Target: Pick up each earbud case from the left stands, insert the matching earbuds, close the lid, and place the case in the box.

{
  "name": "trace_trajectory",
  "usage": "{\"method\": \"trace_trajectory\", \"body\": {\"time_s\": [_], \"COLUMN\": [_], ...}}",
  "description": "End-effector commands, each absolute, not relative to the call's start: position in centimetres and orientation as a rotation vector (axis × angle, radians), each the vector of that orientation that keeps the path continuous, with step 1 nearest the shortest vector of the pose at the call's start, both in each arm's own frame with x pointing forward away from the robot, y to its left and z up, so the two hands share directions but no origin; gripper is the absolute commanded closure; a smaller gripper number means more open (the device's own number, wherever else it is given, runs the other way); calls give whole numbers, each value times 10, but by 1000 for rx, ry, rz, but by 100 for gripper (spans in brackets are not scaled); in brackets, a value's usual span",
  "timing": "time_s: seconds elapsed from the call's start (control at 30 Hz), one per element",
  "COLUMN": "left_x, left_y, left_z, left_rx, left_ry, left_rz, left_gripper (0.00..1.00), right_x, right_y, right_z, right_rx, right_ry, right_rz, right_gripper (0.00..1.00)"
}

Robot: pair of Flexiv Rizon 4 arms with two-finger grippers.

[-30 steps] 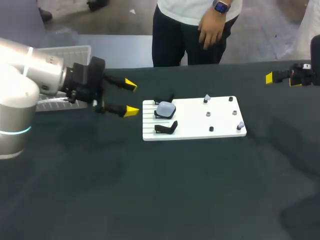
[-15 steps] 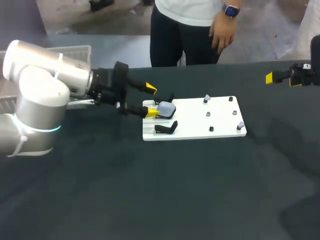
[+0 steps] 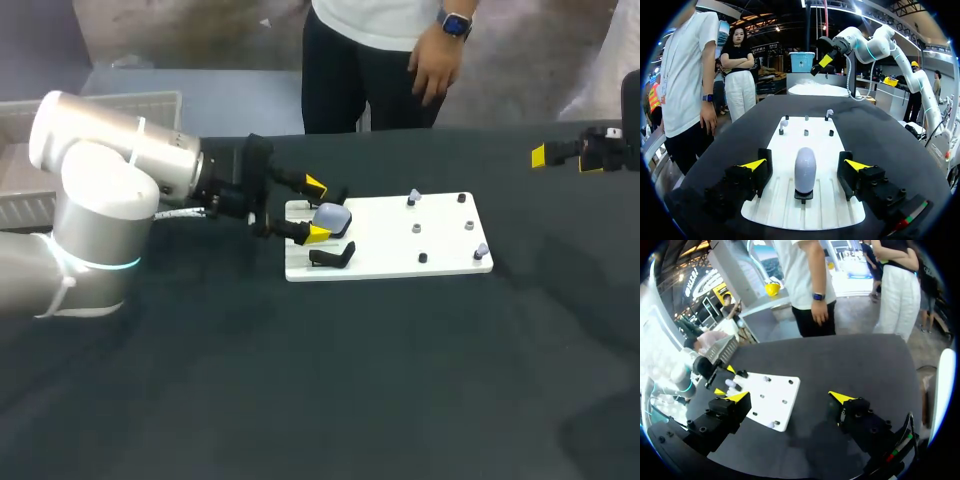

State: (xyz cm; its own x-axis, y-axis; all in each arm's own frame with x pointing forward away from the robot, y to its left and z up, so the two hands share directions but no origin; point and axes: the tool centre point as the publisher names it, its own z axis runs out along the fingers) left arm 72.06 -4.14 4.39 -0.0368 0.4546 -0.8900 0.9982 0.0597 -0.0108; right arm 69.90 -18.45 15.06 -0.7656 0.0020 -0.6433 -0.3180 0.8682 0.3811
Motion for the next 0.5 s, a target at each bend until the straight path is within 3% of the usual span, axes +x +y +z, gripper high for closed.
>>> {"method": "trace_trajectory", "body": {"time_s": [0.03, 0.13, 0.5], "left_x": [722, 721, 720], "left_y": [-44, -44, -43], "left_z": [39, 36, 30], "left_rx": [1488, 1488, 1487], "left_ry": [1599, 1601, 1592], "left_rz": [-925, -933, -962], "left_gripper": [0, 1, 24], "right_x": [699, 699, 699], "right_y": [-185, -185, -185], "right_z": [150, 150, 150], "right_rx": [-230, -230, -230], "right_ry": [2373, 2373, 2373], "right_rz": [634, 634, 634], "right_gripper": [0, 0, 0]}}
